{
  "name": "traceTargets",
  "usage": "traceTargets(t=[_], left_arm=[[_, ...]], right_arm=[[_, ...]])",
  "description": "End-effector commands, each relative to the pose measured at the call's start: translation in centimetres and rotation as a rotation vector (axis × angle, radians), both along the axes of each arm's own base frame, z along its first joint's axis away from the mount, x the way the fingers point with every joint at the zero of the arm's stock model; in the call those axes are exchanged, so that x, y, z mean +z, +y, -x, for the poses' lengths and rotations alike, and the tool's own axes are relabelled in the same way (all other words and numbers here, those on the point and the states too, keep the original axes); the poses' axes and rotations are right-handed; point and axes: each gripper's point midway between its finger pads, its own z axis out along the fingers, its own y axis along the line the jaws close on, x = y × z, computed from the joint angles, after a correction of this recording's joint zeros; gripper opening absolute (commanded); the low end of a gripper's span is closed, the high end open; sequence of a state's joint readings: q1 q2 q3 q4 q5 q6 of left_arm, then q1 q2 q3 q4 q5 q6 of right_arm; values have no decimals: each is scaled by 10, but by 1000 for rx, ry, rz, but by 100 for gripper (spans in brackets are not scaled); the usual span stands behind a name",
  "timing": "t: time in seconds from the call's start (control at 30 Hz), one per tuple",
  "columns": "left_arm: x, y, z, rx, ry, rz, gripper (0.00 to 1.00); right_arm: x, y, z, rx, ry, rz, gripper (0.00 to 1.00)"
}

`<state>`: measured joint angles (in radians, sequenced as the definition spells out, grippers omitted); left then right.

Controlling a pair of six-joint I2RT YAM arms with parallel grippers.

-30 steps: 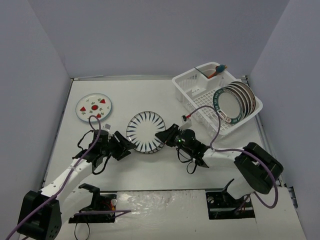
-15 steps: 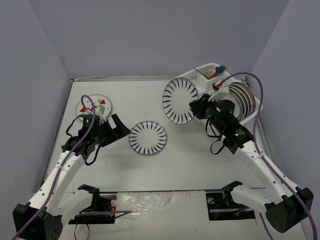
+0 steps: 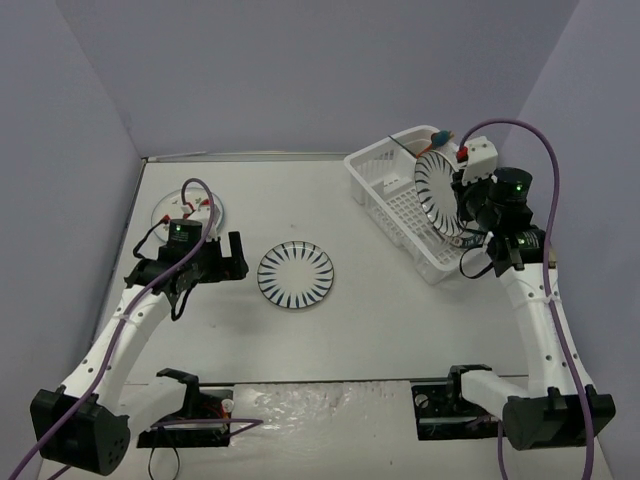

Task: Load the plates into the dish rack

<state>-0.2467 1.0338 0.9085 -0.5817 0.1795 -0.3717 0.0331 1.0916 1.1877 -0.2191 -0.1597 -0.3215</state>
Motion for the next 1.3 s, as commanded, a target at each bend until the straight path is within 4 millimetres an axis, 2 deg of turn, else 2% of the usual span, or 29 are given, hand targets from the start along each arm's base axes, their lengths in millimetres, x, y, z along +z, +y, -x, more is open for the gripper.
traceTargets(t=[0.0, 0.1, 0.23, 0.4, 0.7, 0.87, 0.97, 1.07, 1.17, 1.27], left_arm=[[9, 5, -14, -9, -69, -30, 97], [2, 17, -14, 33, -47, -89, 97], [2, 18, -15, 65, -50, -73, 97], [2, 30, -14, 96, -60, -124, 97], [-4, 27, -17, 96, -30, -122, 97], [-4, 28, -16, 94, -34, -125, 97], [-4, 28, -16, 95, -33, -125, 97], [-4, 28, -17, 96, -31, -126, 97], [-5, 28, -16, 95, -28, -127, 97], [-4, 29, -16, 97, -30, -128, 97]], right_arm=[[42, -14, -26, 34, -146, 159, 0], [29, -34, -35, -12, -105, 196, 0], [18, -41, -44, -7, -75, 246, 0], [-6, -52, -57, -22, -13, 306, 0], [-41, -53, -78, 18, 32, 319, 0], [-45, -52, -78, 16, 31, 307, 0], [-27, -52, -80, 6, -22, 311, 0], [-23, -54, -80, 2, -31, 320, 0], [-33, -53, -81, 16, -12, 309, 0], [-53, -48, -79, 38, 26, 288, 0]])
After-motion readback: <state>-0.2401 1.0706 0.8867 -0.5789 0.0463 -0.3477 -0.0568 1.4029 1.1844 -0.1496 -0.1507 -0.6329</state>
